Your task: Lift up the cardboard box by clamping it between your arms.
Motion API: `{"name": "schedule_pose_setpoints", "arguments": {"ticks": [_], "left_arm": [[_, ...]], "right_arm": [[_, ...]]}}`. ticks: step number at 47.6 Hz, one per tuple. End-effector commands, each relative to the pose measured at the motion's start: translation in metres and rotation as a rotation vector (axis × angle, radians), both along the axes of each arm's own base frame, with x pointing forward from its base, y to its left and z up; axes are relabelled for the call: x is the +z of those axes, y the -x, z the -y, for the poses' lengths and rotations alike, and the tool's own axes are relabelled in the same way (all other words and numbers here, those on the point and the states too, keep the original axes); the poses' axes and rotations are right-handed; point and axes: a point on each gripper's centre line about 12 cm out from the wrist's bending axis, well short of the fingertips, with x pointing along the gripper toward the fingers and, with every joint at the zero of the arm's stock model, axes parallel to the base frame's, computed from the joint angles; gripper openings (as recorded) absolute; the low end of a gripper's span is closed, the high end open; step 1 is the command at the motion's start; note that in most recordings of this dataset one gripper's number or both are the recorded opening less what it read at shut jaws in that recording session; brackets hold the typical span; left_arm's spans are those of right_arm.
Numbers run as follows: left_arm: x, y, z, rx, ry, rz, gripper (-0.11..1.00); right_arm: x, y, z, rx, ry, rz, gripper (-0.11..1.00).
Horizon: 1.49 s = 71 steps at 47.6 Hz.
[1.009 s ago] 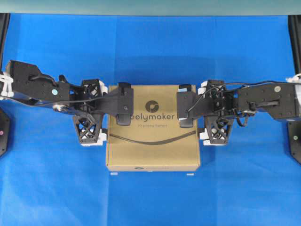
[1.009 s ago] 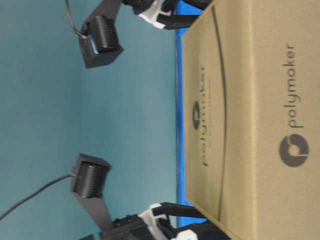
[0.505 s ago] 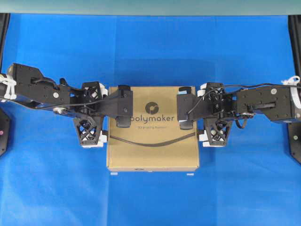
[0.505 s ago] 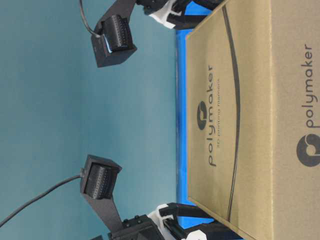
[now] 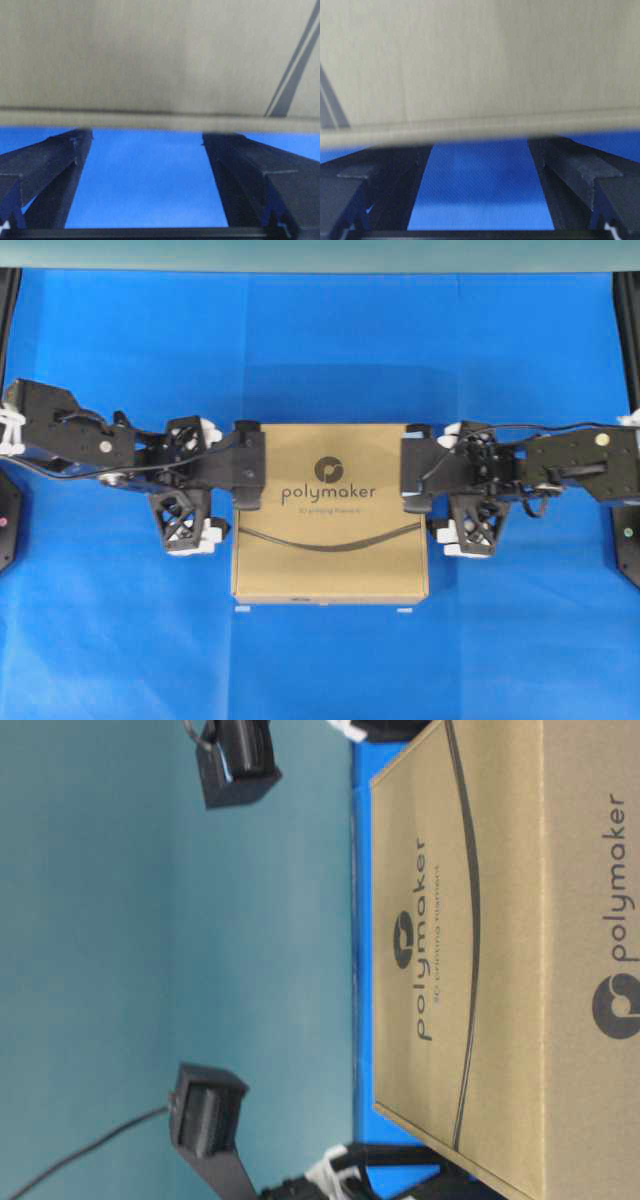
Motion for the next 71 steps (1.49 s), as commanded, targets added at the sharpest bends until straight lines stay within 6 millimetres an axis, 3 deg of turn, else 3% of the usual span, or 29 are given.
{"name": "schedule_pose_setpoints", "arguments": {"ticks": [1, 13, 25, 41, 52, 71], "left_arm": [[0.008, 0.006, -0.001, 0.006, -0.002, 0.021, 0.86], [0.021, 0.034, 0.001, 0.012, -0.004, 0.054, 0.86], [0.042, 0.059, 0.004, 0.009, -0.014, 0.134, 0.86], [0.073, 0.082, 0.007, 0.008, -0.026, 0.266, 0.86], [0.082, 0.096, 0.009, 0.005, -0.031, 0.321, 0.86], [0.113, 0.109, 0.014, -0.01, -0.043, 0.48, 0.86]], "right_arm": [[0.011, 0.004, 0.0, -0.024, -0.008, 0.044, 0.99], [0.017, 0.038, -0.004, -0.075, -0.033, 0.06, 0.99], [0.039, 0.064, -0.007, -0.095, -0.038, 0.152, 0.99], [0.069, 0.086, -0.008, -0.097, -0.03, 0.289, 0.99], [0.084, 0.1, -0.009, -0.1, -0.024, 0.353, 0.99], [0.116, 0.116, -0.01, -0.094, -0.013, 0.532, 0.99]]}}
